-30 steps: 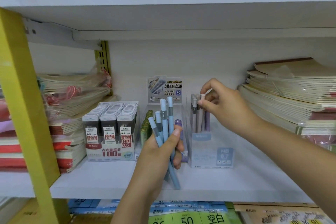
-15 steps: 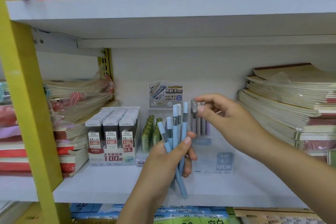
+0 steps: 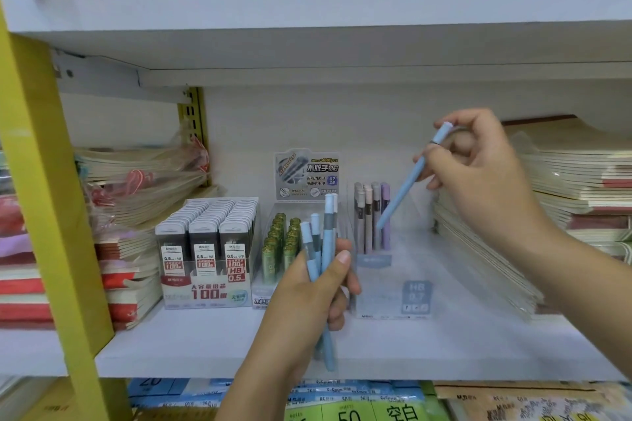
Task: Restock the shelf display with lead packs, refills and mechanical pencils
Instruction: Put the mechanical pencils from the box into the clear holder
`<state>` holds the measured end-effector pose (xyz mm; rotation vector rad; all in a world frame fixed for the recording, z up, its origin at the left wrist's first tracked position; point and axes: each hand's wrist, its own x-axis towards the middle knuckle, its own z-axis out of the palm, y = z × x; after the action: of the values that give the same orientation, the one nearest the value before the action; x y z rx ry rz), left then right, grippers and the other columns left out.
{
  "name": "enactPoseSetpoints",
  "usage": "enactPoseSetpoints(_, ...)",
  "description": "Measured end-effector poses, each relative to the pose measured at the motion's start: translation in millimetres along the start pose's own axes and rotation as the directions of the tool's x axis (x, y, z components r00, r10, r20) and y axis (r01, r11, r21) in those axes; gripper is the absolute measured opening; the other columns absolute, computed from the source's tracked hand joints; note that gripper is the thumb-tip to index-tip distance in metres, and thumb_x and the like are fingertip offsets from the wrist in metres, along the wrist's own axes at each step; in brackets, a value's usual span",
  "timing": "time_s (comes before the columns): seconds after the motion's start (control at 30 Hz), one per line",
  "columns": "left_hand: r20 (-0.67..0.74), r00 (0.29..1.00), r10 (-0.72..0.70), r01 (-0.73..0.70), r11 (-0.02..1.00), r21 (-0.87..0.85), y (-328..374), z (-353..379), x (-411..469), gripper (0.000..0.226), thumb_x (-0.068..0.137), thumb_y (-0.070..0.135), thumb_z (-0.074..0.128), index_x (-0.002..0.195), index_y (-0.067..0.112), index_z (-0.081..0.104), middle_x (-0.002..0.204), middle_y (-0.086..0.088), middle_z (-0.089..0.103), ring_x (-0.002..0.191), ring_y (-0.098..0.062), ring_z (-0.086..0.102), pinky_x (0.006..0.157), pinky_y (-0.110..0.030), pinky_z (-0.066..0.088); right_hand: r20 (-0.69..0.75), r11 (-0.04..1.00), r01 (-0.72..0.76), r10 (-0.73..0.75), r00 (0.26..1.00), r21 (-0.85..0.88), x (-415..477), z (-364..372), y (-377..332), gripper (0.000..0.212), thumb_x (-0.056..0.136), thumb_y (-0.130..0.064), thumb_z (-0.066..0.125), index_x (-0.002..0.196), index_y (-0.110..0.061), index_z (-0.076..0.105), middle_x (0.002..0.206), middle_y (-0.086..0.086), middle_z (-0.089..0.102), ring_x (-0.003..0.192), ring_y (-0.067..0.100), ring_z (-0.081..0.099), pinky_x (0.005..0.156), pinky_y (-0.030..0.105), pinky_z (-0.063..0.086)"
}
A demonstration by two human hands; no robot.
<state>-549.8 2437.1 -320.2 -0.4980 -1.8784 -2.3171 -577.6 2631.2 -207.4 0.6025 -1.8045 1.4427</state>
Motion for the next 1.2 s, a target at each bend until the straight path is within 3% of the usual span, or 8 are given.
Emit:
enactPoseSetpoints(0.07, -0.023, 1.000, 0.001, -0.001, 1.000, 0.016, -1, -1, 0, 0.015, 0.097, 0.036, 0.056, 0.094, 0.026, 0.068, 0.069, -0.001, 0.061, 0.045, -0.010, 0.036, 0.044, -0.020, 0.036, 0.047, 0.985, 0.035, -0.028, 0.998, -0.171, 9, -5, 9, 0.028, 0.088, -0.011, 0.060, 0.092, -0.037, 0.049, 0.088, 0.004, 0.066, 0.077, 0.019, 0.069, 0.062, 0.032, 0.055)
enactPoseSetpoints(0.2, -0.074, 0.997, 0.009, -0.008, 1.000, 0.021, -2, 0, 2, 0.045, 0.079, 0.056, 0.059, 0.097, 0.014, 0.060, 0.069, 0.000, 0.060, 0.045, -0.010, 0.037, 0.044, -0.020, 0.035, 0.222, 0.869, 0.145, -0.042, 0.974, -0.473, 19, -4, 32, 0.025, 0.087, -0.016, 0.066, 0.095, -0.033, 0.050, 0.081, -0.010, 0.065, 0.071, -0.008, 0.057, 0.062, 0.006, 0.039)
enactPoseSetpoints(0.27, -0.085, 0.996, 0.010, -0.010, 1.000, 0.010, -3, 0, 2, 0.059, 0.071, 0.062, 0.061, 0.102, 0.012, 0.060, 0.069, 0.001, 0.059, 0.044, -0.010, 0.037, 0.043, -0.019, 0.036, 0.290, 0.806, 0.189, -0.022, 0.957, -0.561, 19, -3, 42, 0.022, 0.087, -0.019, 0.065, 0.098, -0.032, 0.050, 0.085, -0.012, 0.064, 0.075, -0.007, 0.054, 0.060, 0.009, 0.035)
enactPoseSetpoints(0.37, -0.085, 0.996, 0.010, -0.011, 1.000, -0.010, -3, -1, 4, 0.063, 0.068, 0.064, 0.062, 0.103, 0.011, 0.060, 0.069, 0.001, 0.059, 0.044, -0.010, 0.038, 0.043, -0.020, 0.036, 0.337, 0.773, 0.223, -0.012, 0.941, -0.594, 18, 0, 53, 0.022, 0.088, -0.019, 0.064, 0.098, -0.033, 0.049, 0.083, -0.017, 0.058, 0.084, 0.009, 0.051, 0.064, 0.025, 0.034)
enactPoseSetpoints(0.53, -0.076, 0.997, -0.006, 0.003, 0.999, -0.032, -6, -2, 5, 0.063, 0.069, 0.063, 0.064, 0.100, 0.009, 0.060, 0.069, 0.001, 0.059, 0.044, -0.010, 0.038, 0.043, -0.020, 0.036, 0.372, 0.729, 0.278, -0.034, 0.928, -0.626, 18, 3, 64, 0.019, 0.088, -0.019, 0.064, 0.099, -0.029, 0.052, 0.079, -0.021, 0.054, 0.082, 0.006, 0.044, 0.060, 0.010, 0.029)
enactPoseSetpoints(0.77, -0.077, 0.997, -0.009, 0.007, 1.000, -0.028, -8, -2, 6, 0.062, 0.070, 0.063, 0.064, 0.102, 0.010, 0.061, 0.069, 0.000, 0.059, 0.045, -0.009, 0.039, 0.044, -0.020, 0.037, 0.363, 0.748, 0.265, -0.035, 0.931, -0.609, 19, 4, 68, 0.032, 0.089, -0.023, 0.065, 0.102, -0.037, 0.040, 0.080, -0.013, 0.058, 0.077, 0.006, 0.051, 0.059, 0.022, 0.035)
enactPoseSetpoints(0.9, -0.073, 0.997, -0.010, 0.008, 1.000, -0.030, -8, -2, 6, 0.060, 0.069, 0.063, 0.065, 0.099, 0.012, 0.062, 0.069, 0.001, 0.059, 0.045, -0.009, 0.040, 0.043, -0.020, 0.037, 0.330, 0.713, 0.279, -0.071, 0.941, -0.643, 16, 7, 72, 0.023, 0.088, -0.022, 0.065, 0.104, -0.029, 0.052, 0.077, -0.022, 0.056, 0.085, 0.010, 0.042, 0.059, 0.018, 0.029)
enactPoseSetpoints(1.2, -0.075, 0.997, -0.013, 0.013, 1.000, -0.005, -5, -3, 4, 0.066, 0.065, 0.063, 0.066, 0.105, 0.010, 0.063, 0.068, 0.001, 0.058, 0.046, -0.010, 0.040, 0.044, -0.020, 0.038, 0.264, 0.663, 0.205, -0.011, 0.964, -0.720, 22, 14, 69, 0.020, 0.087, -0.027, 0.066, 0.107, -0.025, 0.065, 0.100, 0.003, 0.061, 0.100, 0.022, 0.047, 0.075, 0.028, 0.032)
